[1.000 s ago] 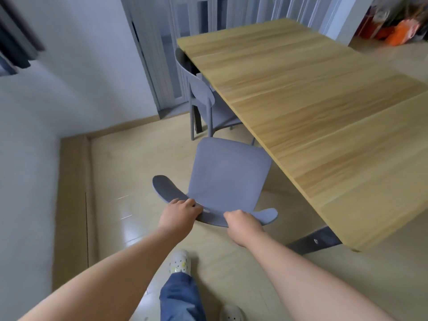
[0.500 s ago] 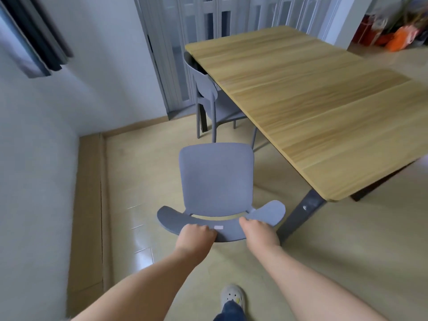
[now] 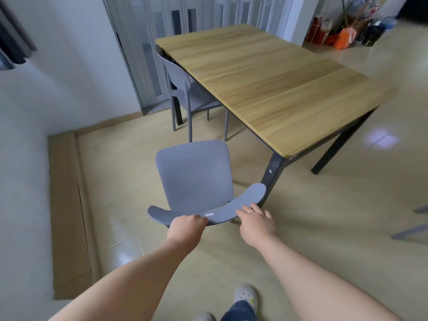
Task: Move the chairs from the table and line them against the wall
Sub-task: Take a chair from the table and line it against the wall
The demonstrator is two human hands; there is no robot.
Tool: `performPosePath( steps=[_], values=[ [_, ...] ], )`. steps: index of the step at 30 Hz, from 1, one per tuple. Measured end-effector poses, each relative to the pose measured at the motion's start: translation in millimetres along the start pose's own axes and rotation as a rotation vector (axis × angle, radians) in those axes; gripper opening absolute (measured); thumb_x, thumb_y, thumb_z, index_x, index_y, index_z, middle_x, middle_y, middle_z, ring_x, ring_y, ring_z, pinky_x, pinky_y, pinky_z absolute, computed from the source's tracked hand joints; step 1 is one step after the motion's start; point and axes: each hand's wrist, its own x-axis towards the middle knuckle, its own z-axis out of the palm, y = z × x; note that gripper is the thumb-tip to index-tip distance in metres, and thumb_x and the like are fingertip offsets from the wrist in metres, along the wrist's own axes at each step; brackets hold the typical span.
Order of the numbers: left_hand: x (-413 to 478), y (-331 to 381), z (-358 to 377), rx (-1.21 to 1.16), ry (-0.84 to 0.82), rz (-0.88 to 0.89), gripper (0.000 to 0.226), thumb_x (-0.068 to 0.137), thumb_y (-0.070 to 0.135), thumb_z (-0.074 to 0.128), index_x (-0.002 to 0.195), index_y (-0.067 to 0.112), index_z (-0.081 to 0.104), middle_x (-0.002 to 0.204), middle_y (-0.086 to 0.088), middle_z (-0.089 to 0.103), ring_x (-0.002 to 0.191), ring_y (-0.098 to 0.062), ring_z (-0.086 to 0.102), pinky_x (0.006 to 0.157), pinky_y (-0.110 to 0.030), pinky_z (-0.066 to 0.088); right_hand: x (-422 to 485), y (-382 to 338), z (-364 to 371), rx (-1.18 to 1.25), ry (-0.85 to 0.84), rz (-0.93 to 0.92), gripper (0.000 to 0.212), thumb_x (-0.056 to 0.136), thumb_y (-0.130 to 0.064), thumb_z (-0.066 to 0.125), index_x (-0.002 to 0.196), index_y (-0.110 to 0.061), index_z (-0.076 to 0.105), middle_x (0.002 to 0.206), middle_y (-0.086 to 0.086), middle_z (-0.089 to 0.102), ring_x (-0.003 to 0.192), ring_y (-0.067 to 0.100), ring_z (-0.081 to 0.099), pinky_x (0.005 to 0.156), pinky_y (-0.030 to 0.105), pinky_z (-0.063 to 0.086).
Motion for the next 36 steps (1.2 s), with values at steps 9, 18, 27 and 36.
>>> performPosePath(
  steps=[9, 18, 27, 36],
  values=[
    [1.1, -21.4, -13.1, -0.344, 0.037, -0.078, 0.052, 0.096, 0.003, 0.038, 0.145, 0.021, 0.038, 0.147, 0.002, 0.045, 0.138, -0.022, 0.037, 0.114, -0.029, 0.025, 12.6, -11.0, -12.0, 0.023, -0.002, 0.028, 0.059, 0.098, -0.047, 0.032, 0.15, -0.023, 0.019, 0.163, -0.002, -0.003, 0.149, 0.023, 0.014, 0.117, 0.042, 0.018],
    [-4.2, -24.5, -19.1, -0.491, -0.065, -0.153, 0.054, 0.089, 0.006, 0.046, 0.141, 0.02, 0.039, 0.144, -0.002, 0.048, 0.133, -0.026, 0.041, 0.104, -0.033, 0.037, 37.9, -51.0, 12.0, 1.341, -0.283, 0.51, 0.045, 0.095, -0.047, 0.043, 0.123, -0.012, 0.046, 0.109, 0.011, 0.062, 0.093, 0.026, 0.063, 0.086, 0.039, 0.052],
    [-2.8, -36.5, -38.6, -0.542, -0.239, -0.1, 0.039, 0.093, 0.02, 0.045, 0.132, 0.023, 0.052, 0.132, -0.001, 0.058, 0.123, -0.023, 0.051, 0.092, -0.027, 0.042, 40.6, -69.0, 30.1, 1.68, -0.14, 0.731, 0.036, 0.092, 0.003, 0.039, 0.123, 0.007, 0.056, 0.108, 0.026, 0.067, 0.074, 0.032, 0.067, 0.039, 0.032, 0.053],
    [10.4, 52.9, -25.6, -0.613, -0.373, 0.048, 0.037, 0.094, 0.026, 0.048, 0.13, 0.02, 0.055, 0.135, 0.0, 0.057, 0.123, -0.021, 0.052, 0.099, -0.028, 0.041, 8.5, 34.0, 7.5, 1.519, 0.097, 0.74, 0.028, 0.094, 0.006, 0.034, 0.116, 0.006, 0.052, 0.108, 0.026, 0.062, 0.099, 0.041, 0.064, 0.069, 0.044, 0.048]
  ],
)
